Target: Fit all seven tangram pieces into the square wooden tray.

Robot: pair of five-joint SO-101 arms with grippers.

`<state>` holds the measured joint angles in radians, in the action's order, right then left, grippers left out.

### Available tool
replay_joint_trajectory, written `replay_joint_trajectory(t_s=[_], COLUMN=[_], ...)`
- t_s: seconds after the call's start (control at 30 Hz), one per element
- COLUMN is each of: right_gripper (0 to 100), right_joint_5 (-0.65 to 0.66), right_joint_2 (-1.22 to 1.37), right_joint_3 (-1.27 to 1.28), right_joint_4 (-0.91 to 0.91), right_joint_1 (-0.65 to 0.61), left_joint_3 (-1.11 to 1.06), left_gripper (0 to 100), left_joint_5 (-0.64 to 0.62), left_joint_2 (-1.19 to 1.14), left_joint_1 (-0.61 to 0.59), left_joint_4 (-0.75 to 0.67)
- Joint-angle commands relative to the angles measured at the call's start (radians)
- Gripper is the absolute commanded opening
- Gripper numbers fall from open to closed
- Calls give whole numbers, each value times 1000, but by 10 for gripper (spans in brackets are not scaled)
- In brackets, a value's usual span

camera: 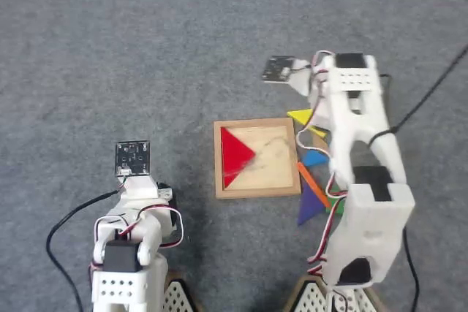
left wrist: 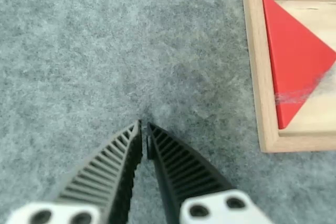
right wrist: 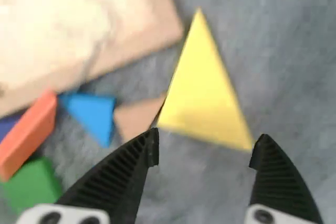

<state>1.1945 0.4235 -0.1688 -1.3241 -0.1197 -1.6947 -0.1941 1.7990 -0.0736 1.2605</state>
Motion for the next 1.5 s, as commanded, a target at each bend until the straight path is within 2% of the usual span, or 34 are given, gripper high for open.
replay_joint_trajectory(t_s=[0.0,0.23,0.53,0.77,0.93,1.2,1.4,1.47], right_gripper=[296,296,289,136,133,133,137,137], right_joint_5=[29,135,84,66,-137,-654,-1117,-1169], right_joint_2=[35,157,194,191,191,199,186,168], right_joint_3=[-17,-21,-21,-21,-51,-183,-190,-206], right_joint_4=[101,166,163,45,-4,-151,-119,-104], right_joint_1=[-18,24,85,148,191,286,375,412], left_joint_3=[12,12,12,12,12,12,12,12], left_gripper=[14,14,14,14,14,14,14,14], left_joint_5=[11,11,11,11,11,11,11,11], left_joint_2=[20,20,20,20,20,20,20,20], left_joint_1=[-6,-6,-6,-6,-6,-6,-6,-6], left_joint_4=[2,2,2,2,2,2,2,2])
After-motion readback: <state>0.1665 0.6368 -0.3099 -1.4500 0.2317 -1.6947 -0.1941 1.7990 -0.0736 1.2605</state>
